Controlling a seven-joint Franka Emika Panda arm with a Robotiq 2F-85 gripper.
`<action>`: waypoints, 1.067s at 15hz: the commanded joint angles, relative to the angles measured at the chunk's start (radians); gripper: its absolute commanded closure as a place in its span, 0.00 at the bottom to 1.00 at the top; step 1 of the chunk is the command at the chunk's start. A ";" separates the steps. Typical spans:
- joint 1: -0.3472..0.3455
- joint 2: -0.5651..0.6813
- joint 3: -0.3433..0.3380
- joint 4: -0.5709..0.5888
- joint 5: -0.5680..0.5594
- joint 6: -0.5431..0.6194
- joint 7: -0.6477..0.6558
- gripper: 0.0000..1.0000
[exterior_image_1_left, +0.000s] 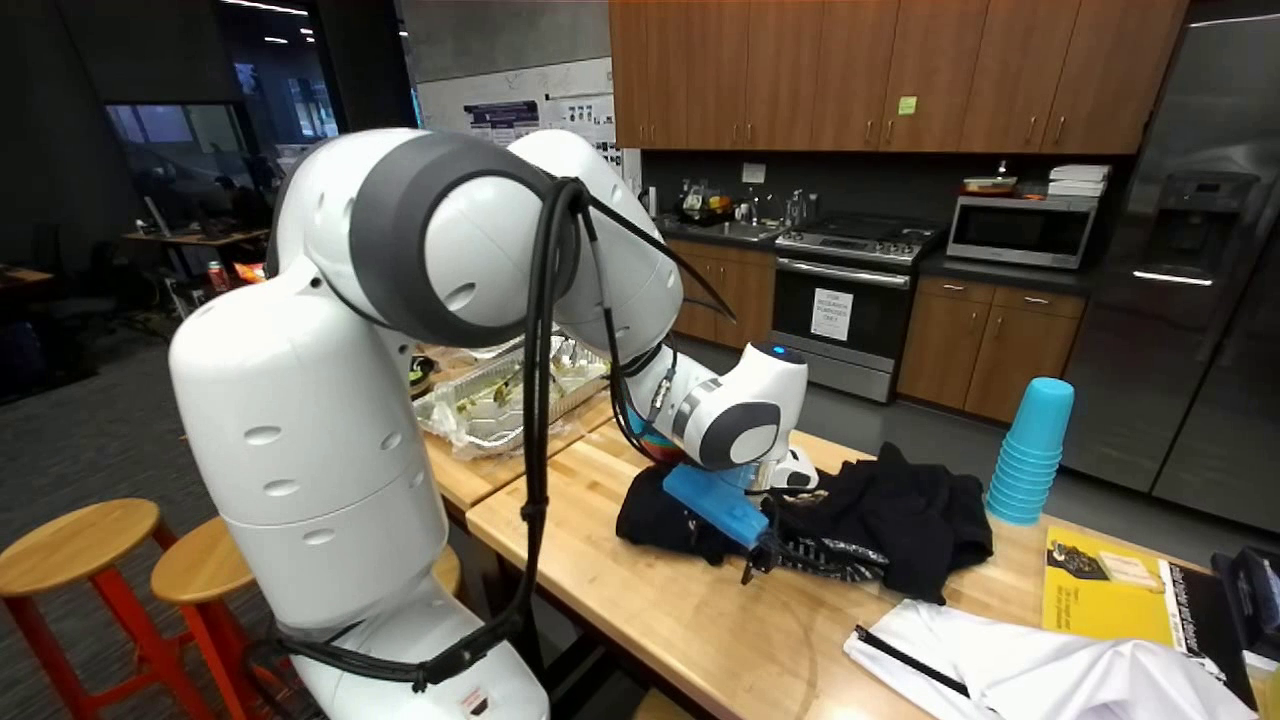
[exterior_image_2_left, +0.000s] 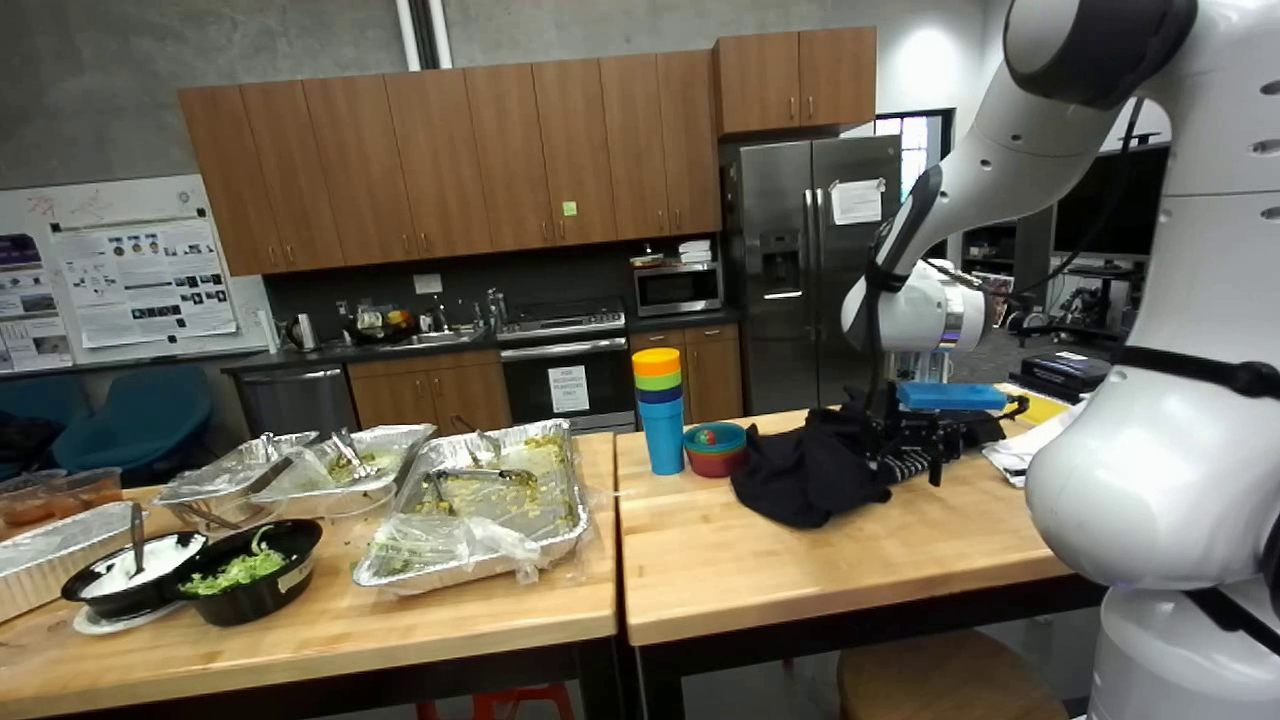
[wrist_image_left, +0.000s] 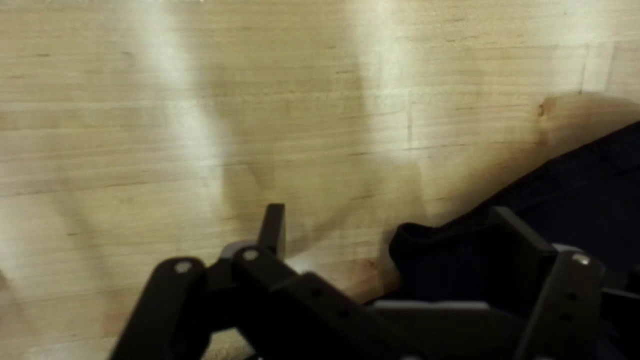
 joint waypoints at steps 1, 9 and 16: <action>0.003 0.026 0.013 0.019 0.021 0.013 -0.023 0.00; 0.000 0.035 0.019 0.025 0.055 0.025 -0.050 0.71; -0.004 0.038 0.016 0.032 0.102 0.017 -0.071 1.00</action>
